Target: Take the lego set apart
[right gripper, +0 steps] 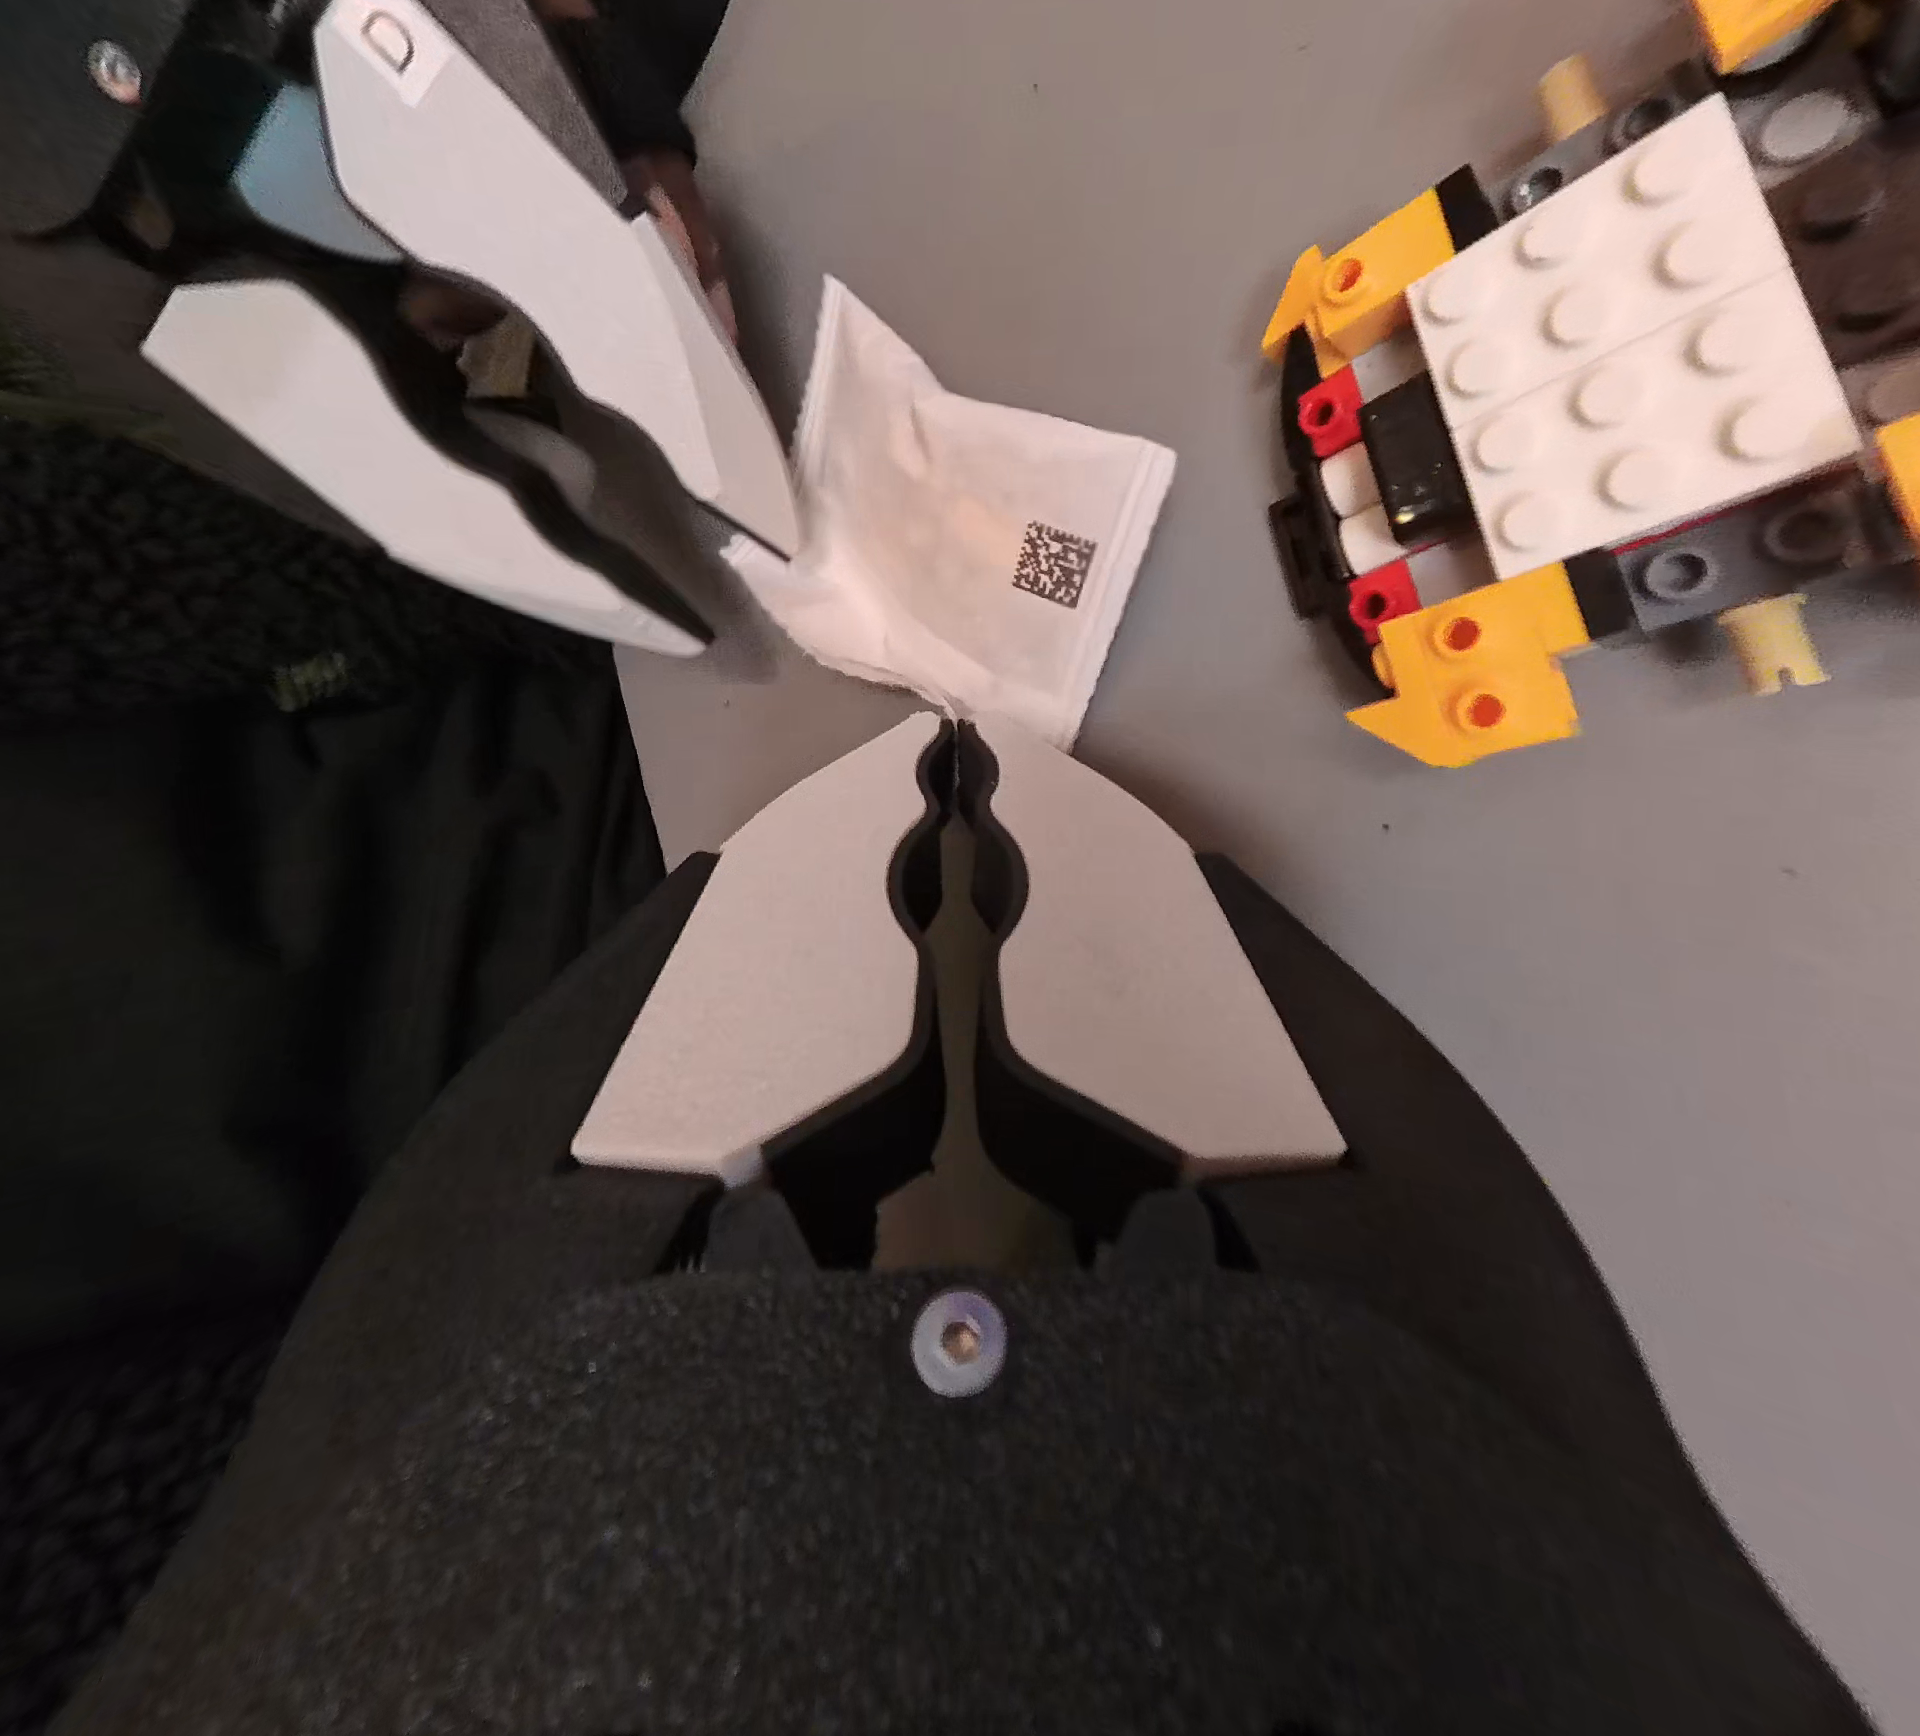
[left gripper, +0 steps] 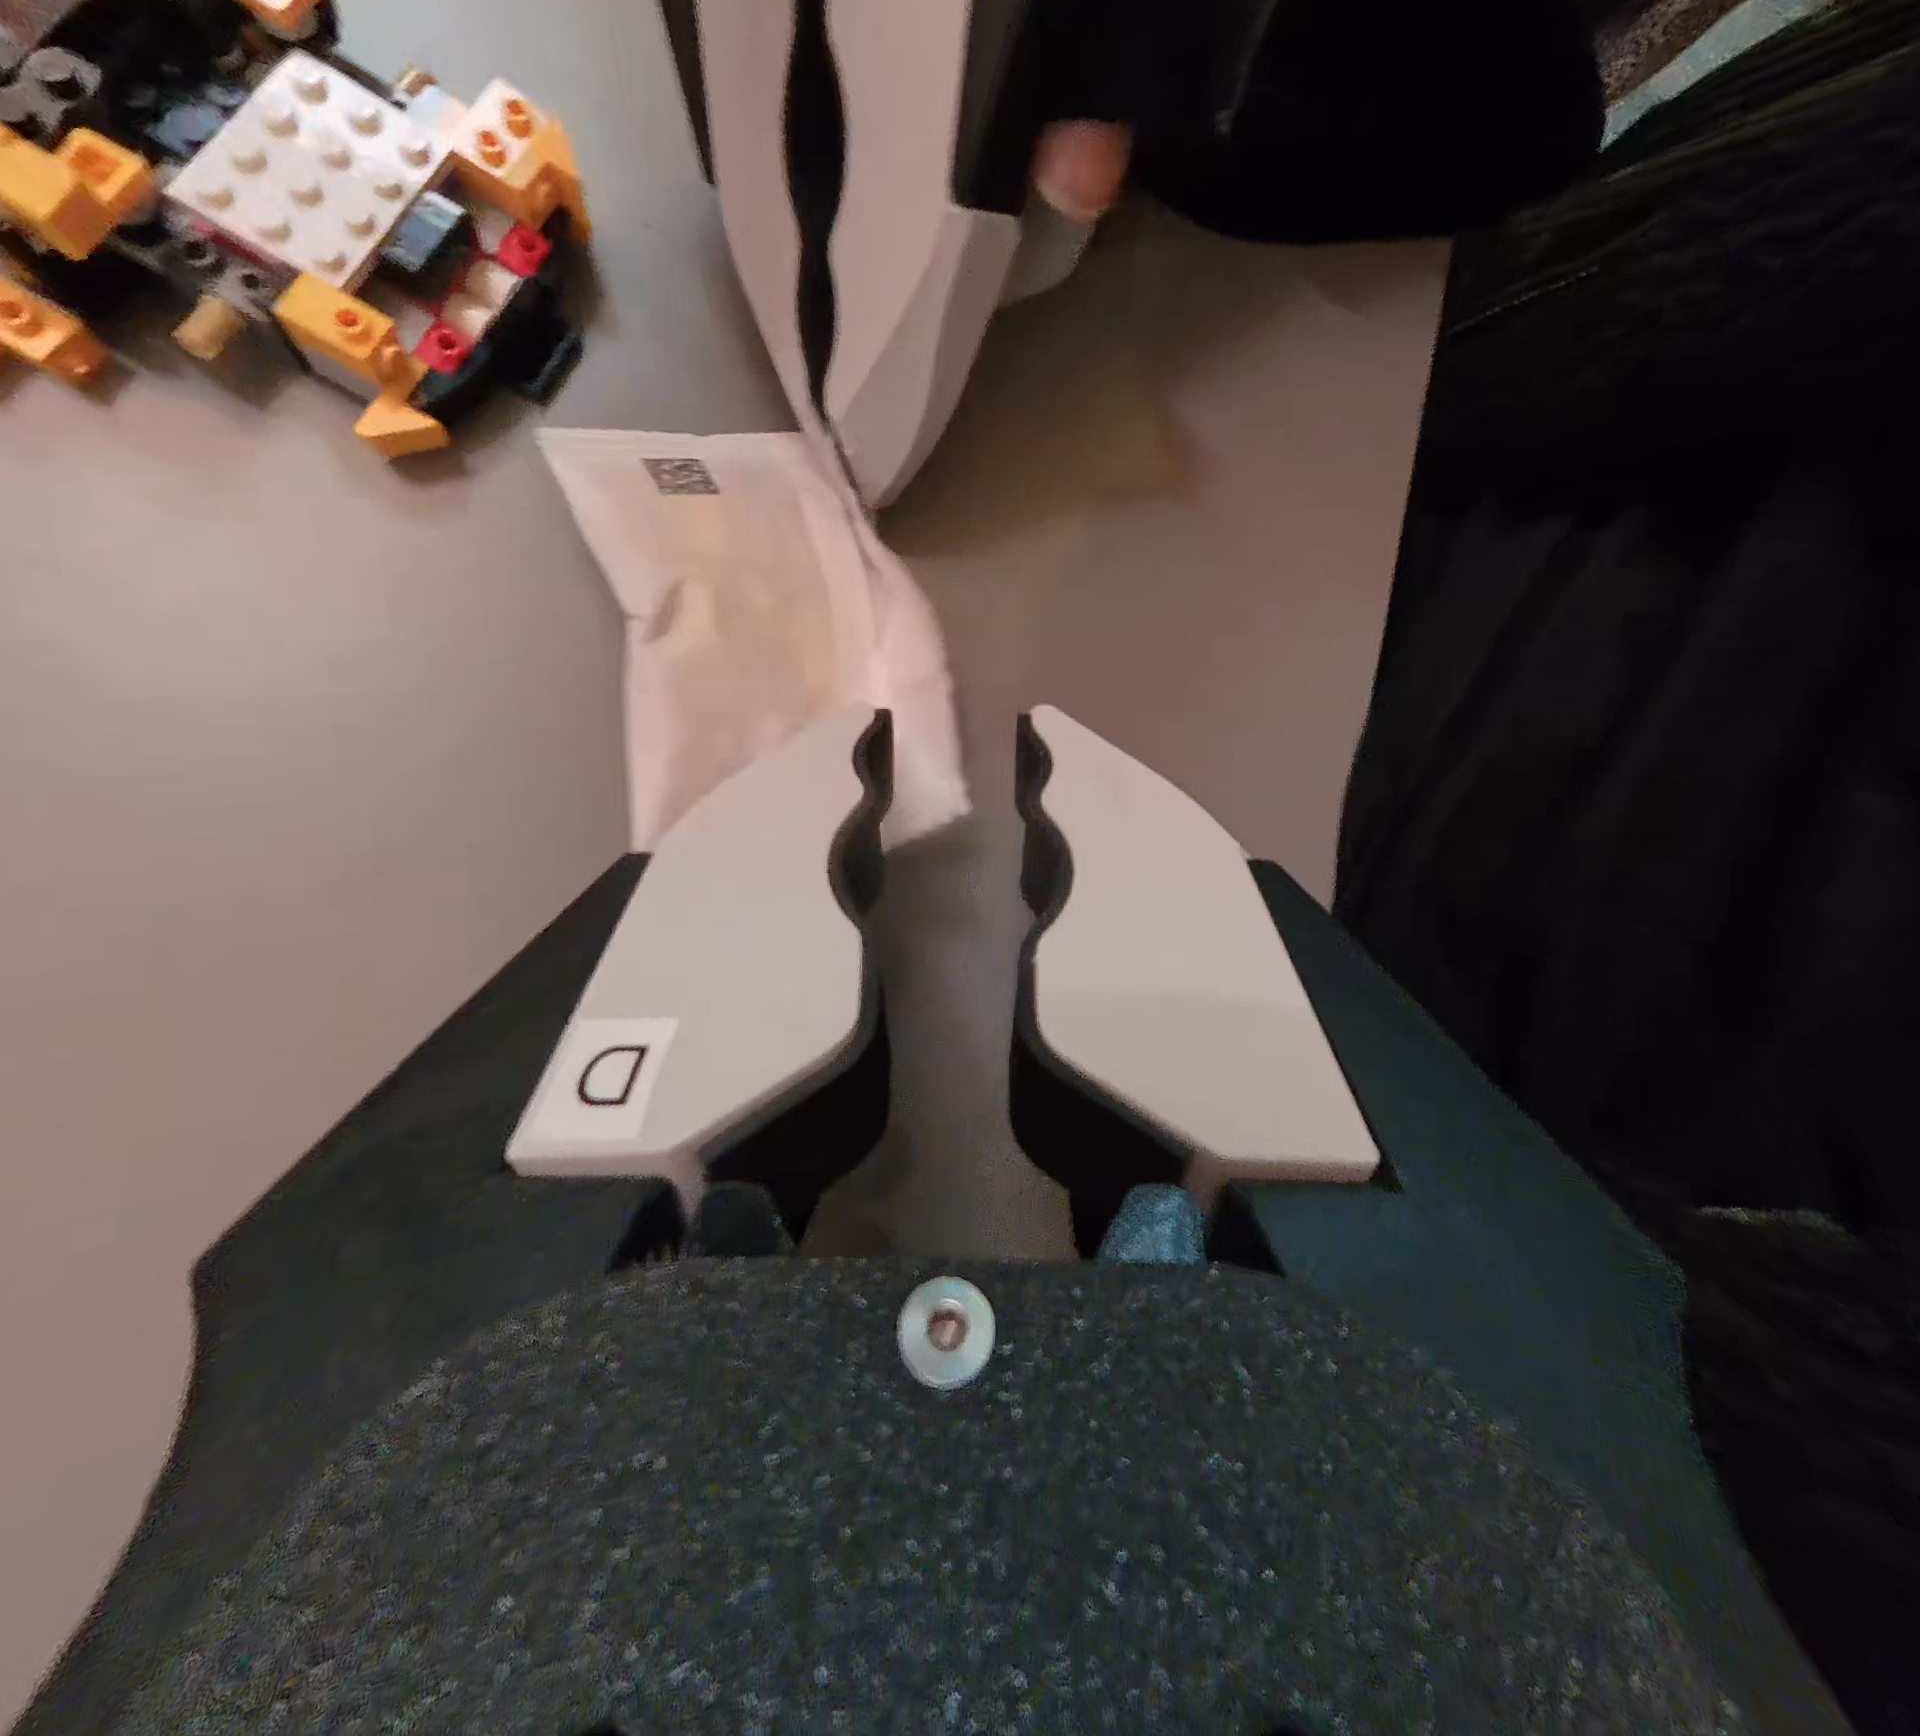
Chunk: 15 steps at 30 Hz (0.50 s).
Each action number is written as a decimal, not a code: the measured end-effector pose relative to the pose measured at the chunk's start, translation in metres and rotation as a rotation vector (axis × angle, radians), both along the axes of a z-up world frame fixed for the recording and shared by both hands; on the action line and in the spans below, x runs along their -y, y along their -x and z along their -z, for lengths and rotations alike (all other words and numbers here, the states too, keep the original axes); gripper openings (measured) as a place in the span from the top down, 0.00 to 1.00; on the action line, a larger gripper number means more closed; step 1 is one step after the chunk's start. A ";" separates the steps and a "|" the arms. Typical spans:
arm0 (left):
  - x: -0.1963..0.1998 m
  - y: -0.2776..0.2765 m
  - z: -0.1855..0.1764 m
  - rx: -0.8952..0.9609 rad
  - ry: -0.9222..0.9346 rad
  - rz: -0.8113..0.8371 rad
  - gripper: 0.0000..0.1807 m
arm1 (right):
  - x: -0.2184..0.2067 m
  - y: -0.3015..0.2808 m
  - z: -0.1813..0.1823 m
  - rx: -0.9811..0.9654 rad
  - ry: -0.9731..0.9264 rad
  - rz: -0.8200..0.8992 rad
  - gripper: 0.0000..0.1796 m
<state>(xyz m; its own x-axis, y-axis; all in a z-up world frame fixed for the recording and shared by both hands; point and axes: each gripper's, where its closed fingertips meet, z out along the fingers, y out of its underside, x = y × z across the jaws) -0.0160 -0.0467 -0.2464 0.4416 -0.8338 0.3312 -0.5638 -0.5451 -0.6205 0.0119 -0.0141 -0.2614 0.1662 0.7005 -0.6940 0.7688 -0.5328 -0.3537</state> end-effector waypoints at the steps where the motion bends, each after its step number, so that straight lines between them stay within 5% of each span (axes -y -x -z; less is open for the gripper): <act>1: 0.003 -0.003 0.000 -0.004 0.000 0.010 0.86 | 0.000 0.000 0.000 -0.002 0.003 0.004 1.00; 3: 0.004 -0.006 0.004 -0.037 -0.039 0.006 0.86 | -0.001 0.001 0.000 -0.002 0.007 0.006 1.00; 6: -0.009 0.001 0.014 -0.109 -0.102 -0.060 1.00 | 0.000 -0.001 0.000 -0.004 0.004 0.001 1.00; 12: -0.014 0.007 0.020 0.030 0.182 -0.132 1.00 | 0.008 -0.002 -0.002 -0.026 -0.008 -0.016 1.00; 15: -0.013 0.008 0.020 -0.041 0.222 -0.088 0.99 | 0.007 -0.004 0.000 -0.018 -0.069 -0.038 1.00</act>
